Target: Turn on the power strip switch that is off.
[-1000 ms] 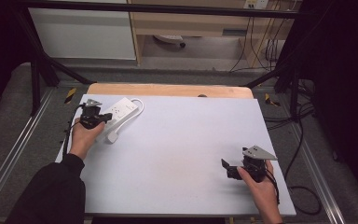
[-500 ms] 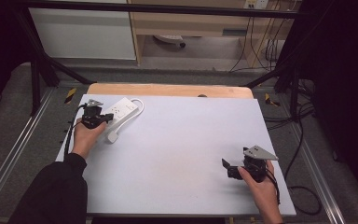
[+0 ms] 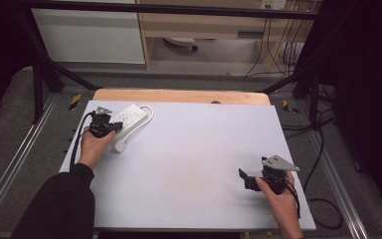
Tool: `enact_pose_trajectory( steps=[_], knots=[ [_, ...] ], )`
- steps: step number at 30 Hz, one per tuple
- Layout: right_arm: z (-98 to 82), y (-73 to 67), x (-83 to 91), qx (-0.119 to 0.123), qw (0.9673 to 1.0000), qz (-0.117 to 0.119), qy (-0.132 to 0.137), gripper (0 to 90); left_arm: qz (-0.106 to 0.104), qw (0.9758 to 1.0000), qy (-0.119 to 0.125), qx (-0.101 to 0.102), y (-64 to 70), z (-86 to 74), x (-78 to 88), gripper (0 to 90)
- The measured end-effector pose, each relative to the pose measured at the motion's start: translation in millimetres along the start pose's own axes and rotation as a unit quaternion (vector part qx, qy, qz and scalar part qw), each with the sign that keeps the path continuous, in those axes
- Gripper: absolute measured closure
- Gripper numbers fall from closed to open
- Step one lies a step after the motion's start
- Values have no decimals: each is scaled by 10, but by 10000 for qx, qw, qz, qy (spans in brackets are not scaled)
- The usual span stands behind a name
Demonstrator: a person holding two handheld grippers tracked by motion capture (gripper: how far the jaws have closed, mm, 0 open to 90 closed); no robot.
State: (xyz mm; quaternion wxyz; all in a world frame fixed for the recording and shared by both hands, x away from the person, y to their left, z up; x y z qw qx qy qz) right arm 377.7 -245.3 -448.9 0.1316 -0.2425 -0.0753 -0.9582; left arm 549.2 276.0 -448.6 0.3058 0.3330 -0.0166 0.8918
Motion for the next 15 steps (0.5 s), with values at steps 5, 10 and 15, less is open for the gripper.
enact_pose_trajectory(
  steps=[5,10,15],
  knots=[
    [0,6,1,0,10000,-4,9,32,5,10000,10,11,-4,0,-1,900],
    [-1,6,0,9,10000,-3,8,32,-6,10000,11,-9,-2,2,-5,900],
    [-4,5,-1,-4,10000,1,-4,32,-21,10000,20,-15,9,2,-10,900]
  ],
)
Point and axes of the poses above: each handheld gripper's, and its own axes: x roughly backward along the jaws, z roughly out of its top, y roughly to its right, the point moved 3 cm from there along -x, roughly forward along the jaws, and after that the axes turned 11 degrees about -z, right-handed, at the moved point
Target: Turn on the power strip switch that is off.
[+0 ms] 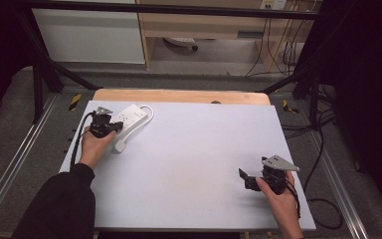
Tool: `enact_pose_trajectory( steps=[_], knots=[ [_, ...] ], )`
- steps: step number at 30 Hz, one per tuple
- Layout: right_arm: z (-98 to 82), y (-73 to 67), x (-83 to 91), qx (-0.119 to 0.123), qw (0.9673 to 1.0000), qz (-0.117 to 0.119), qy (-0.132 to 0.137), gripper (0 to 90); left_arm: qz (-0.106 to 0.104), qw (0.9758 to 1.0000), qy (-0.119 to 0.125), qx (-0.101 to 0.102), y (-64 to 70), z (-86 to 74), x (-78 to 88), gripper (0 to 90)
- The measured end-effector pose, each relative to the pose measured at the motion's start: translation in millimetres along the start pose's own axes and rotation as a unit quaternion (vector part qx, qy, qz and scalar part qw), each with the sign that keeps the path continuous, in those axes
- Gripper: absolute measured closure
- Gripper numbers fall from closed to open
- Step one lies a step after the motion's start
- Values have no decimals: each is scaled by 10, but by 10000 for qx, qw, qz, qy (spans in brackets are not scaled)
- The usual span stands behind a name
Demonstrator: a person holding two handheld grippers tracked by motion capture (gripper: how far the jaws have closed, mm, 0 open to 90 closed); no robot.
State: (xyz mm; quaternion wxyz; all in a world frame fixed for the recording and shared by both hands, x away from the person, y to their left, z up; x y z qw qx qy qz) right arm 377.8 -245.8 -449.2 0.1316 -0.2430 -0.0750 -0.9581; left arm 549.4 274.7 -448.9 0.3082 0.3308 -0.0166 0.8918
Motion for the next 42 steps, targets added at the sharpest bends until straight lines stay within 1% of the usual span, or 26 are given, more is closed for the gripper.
enact_pose_trajectory(
  steps=[7,21,31,35,36,37,42],
  knots=[
    [-1,0,-2,19,10000,3,0,32,-29,10000,-6,-33,6,-2,-2,900],
    [-1,-1,-1,20,10000,12,-2,31,-47,10000,42,36,-7,-5,-4,900],
    [-3,0,-2,28,10000,10,-3,32,-56,10000,45,4,-10,-8,-8,900],
    [-4,-2,-2,28,10000,17,-15,32,-40,10000,37,-19,-7,-9,-14,900],
    [-5,-2,-4,42,10000,17,-13,31,-17,10000,-26,-22,-8,-13,-20,900],
    [-5,-4,-4,45,10000,22,-14,31,-38,10000,24,-43,-4,-17,-26,900],
    [-5,-6,-3,39,10000,27,-25,32,-18,10000,52,-30,-1,-11,-40,900]
  ],
)
Point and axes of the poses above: each handheld gripper's, and its own axes: x roughly backward along the jaws, z roughly out of its top, y roughly to its right, the point moved 3 cm from there along -x, roughly forward along the jaws, and after that the axes turned 11 degrees about -z, right-handed, at the moved point
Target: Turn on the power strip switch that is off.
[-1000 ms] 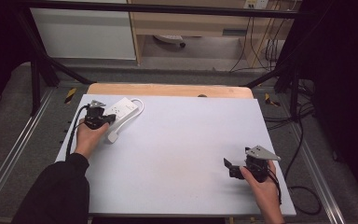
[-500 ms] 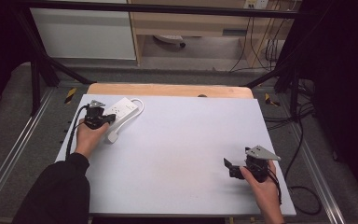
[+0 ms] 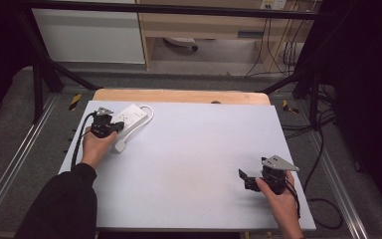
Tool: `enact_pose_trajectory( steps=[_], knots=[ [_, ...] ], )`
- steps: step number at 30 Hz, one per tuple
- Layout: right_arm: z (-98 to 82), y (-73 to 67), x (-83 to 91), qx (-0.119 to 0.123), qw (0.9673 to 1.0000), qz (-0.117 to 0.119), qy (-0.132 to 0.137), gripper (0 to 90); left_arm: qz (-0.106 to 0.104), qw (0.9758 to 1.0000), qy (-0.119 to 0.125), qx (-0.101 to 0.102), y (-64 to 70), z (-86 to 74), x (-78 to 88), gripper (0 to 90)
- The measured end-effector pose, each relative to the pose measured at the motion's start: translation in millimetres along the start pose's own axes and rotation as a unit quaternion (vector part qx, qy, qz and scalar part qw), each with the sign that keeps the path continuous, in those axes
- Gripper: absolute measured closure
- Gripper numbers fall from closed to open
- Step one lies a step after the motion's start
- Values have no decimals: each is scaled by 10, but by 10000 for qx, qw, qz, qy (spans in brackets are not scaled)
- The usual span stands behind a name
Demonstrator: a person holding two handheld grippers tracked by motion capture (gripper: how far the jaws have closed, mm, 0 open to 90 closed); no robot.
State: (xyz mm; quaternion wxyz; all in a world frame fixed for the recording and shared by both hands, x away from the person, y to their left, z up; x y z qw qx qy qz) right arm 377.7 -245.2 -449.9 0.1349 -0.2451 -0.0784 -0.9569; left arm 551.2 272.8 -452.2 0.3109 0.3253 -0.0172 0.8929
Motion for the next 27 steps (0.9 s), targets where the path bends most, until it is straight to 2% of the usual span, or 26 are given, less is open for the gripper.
enact_pose_trajectory(
  steps=[23,27],
  knots=[
    [2,8,4,-22,10000,-1,14,32,-58,9999,91,45,38,12,-28,900],
    [2,8,4,-20,10000,-1,15,32,-44,10000,65,-8,43,11,-25,900]
  ],
)
Point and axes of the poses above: each handheld gripper's, and its own axes: x roughly backward along the jaws, z roughly out of its top, y roughly to its right, the point moved 3 cm from there along -x, roughly forward along the jaws, and after that the axes turned 11 degrees about -z, right-handed, at the moved point
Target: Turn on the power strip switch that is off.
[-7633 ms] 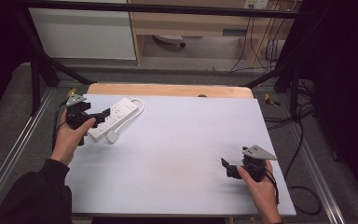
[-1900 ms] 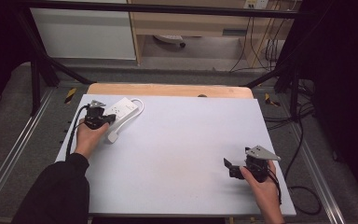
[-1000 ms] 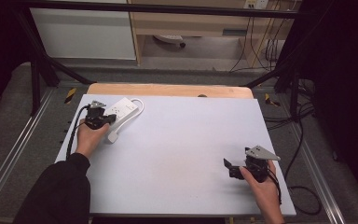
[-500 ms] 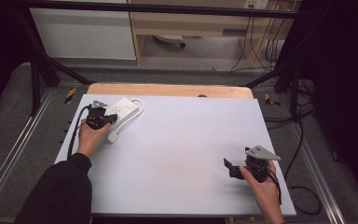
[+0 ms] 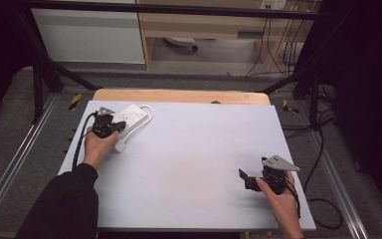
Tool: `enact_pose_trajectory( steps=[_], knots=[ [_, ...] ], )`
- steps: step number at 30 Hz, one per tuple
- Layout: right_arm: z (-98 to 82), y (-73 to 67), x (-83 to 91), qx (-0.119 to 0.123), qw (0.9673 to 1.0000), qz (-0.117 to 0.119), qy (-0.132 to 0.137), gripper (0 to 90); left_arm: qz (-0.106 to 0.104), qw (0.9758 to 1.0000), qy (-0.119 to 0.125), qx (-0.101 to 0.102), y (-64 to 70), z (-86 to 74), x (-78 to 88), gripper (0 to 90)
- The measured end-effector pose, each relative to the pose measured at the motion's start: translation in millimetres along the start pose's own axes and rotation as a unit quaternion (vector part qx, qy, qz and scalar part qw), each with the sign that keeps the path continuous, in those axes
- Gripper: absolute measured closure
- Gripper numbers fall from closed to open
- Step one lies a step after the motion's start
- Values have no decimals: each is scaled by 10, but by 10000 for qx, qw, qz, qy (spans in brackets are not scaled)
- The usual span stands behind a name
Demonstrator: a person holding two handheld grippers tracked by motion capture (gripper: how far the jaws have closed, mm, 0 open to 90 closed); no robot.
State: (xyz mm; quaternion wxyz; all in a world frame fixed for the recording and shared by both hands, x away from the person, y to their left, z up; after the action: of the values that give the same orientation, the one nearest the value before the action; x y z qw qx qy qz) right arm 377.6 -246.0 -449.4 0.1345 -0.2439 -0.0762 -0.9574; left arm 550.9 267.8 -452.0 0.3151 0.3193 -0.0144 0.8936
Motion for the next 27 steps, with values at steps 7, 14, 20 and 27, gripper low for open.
enact_pose_trajectory(
  steps=[7,14,20,27],
  knots=[
    [0,-1,0,4,10000,3,-1,31,2,10000,50,-4,7,11,14,900],
    [0,-1,-1,6,10000,2,0,31,-14,9999,131,-2,24,26,28,875],
    [-1,0,-3,16,10000,-3,2,32,-11,9998,180,-4,35,35,33,827],
    [-3,-2,-5,10,10000,10,-13,32,-14,9997,257,-41,52,47,34,764]
  ],
)
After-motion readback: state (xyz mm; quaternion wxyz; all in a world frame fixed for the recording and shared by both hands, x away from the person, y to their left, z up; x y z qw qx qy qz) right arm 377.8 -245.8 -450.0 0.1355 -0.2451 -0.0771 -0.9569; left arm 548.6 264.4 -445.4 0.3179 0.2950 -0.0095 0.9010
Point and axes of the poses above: each handheld gripper's, and its own axes: x roughly backward along the jaws, z roughly out of its top, y roughly to its right, the point moved 3 cm from there along -x, roughly forward along the jaws, and after that the axes turned 11 degrees about -z, right-handed, at the moved point
